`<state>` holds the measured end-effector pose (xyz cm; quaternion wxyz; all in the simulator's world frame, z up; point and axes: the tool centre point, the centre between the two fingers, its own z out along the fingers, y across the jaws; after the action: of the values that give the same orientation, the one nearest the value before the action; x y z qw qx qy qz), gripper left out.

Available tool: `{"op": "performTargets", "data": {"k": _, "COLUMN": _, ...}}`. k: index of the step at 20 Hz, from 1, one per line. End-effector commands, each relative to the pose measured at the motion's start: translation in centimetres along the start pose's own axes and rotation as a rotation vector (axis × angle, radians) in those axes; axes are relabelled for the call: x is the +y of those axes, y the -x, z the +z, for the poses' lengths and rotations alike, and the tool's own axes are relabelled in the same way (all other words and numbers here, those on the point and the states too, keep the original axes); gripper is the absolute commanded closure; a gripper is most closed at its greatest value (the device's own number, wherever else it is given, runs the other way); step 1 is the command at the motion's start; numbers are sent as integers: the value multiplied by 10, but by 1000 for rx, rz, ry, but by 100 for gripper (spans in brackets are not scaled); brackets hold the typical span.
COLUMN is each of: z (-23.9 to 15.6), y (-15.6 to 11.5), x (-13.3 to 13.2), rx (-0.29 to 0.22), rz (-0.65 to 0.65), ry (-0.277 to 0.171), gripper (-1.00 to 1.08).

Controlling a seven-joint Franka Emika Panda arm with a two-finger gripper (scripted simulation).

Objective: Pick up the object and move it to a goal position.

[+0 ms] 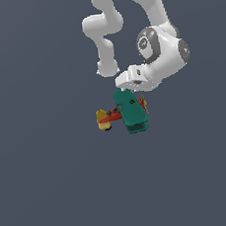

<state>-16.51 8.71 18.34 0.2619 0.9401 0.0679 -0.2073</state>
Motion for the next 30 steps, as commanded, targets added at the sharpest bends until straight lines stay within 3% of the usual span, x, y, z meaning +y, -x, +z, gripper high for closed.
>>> {"op": "performTargets", "data": {"k": 1, "z": 11, "y": 3, "x": -3, "rx": -23, "rz": 1, "ry": 35, "gripper": -20}}
{"op": "performTargets", "data": {"k": 14, "z": 21, "y": 10, "x": -20, "rx": -49, "rz": -10, "ry": 136, "gripper": -20}}
{"op": "performTargets", "data": {"k": 30, "z": 30, "y": 13, "x": -23, "rx": -62, "rz": 4, "ry": 152, "gripper": -20}}
